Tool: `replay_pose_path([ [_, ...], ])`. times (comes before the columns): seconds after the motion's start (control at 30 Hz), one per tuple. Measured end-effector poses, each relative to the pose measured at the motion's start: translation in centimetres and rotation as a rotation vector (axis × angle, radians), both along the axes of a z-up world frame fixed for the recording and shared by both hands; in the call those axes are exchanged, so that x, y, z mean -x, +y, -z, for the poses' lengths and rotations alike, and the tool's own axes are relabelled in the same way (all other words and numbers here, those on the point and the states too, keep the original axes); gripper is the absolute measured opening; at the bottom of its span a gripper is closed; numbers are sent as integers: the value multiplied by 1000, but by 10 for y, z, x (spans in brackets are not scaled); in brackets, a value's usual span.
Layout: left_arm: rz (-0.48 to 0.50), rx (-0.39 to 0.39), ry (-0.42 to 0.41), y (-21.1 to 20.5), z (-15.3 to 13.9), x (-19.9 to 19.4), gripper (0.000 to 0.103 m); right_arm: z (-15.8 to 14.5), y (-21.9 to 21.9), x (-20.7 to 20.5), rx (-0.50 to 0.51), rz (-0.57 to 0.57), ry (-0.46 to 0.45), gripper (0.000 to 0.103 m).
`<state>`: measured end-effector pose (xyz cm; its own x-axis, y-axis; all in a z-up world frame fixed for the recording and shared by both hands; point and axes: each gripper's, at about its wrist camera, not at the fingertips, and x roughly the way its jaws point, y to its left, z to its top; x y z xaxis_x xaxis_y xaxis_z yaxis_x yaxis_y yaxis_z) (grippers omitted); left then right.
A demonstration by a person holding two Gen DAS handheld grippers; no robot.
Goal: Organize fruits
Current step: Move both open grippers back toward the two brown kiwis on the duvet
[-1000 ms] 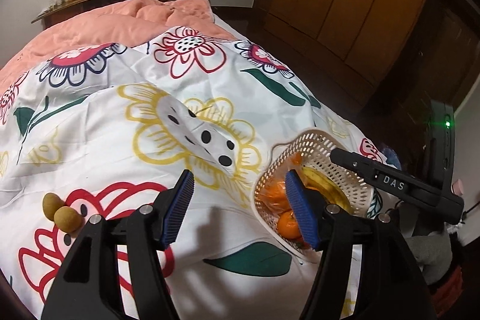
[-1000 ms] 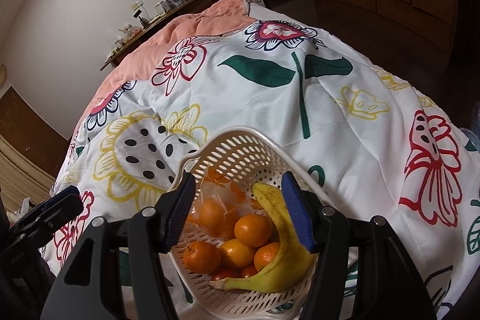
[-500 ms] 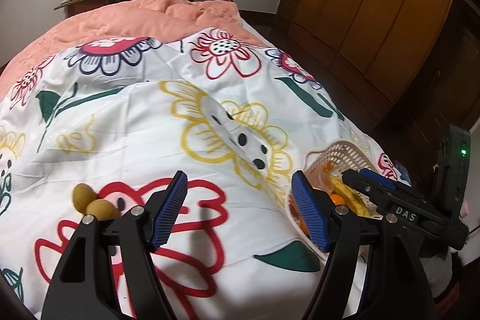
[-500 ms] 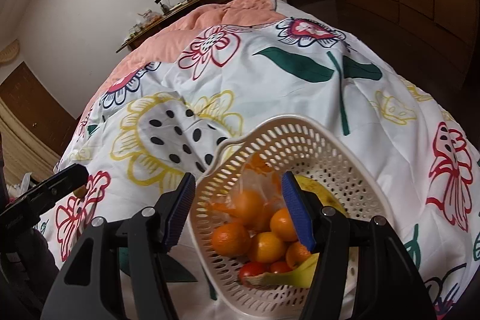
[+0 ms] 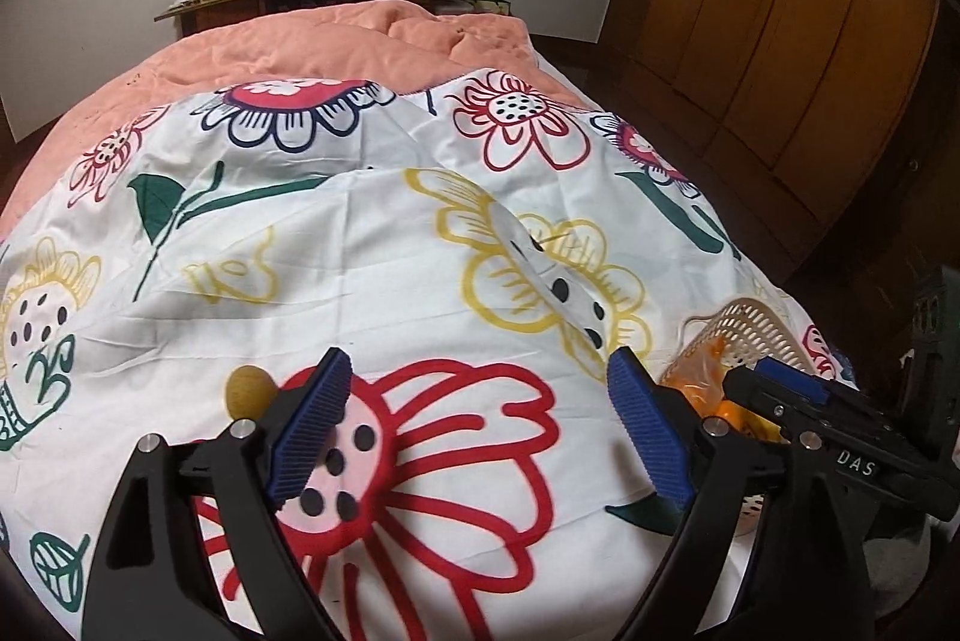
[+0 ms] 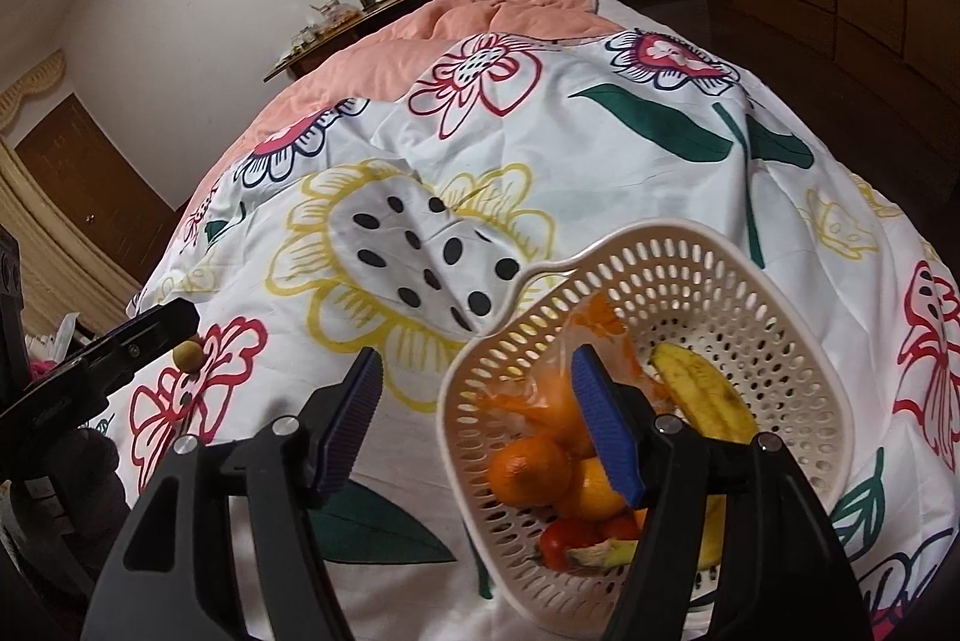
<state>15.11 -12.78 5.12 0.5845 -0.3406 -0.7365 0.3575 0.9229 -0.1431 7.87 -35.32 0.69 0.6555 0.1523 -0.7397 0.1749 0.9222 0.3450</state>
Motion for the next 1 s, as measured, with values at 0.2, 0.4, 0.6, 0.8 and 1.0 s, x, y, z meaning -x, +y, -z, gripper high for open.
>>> replay_pose_path([
  [0.2,-31,-7,-18,13,-2,1,94,-2,13,-4,-1,-49,2,68],
  [0.4,-64,1,-12,29,0,-2,95,-3,32,-9,7,-111,6,68],
  [0.6,-112,3,-14,52,1,-5,95,-9,49,-15,29,-165,-5,68],
  [0.8,-185,7,-9,85,3,-7,95,-11,64,-21,37,-211,-4,68],
  [1.0,-258,5,28,115,13,-9,95,-12,78,-24,63,-251,1,68],
])
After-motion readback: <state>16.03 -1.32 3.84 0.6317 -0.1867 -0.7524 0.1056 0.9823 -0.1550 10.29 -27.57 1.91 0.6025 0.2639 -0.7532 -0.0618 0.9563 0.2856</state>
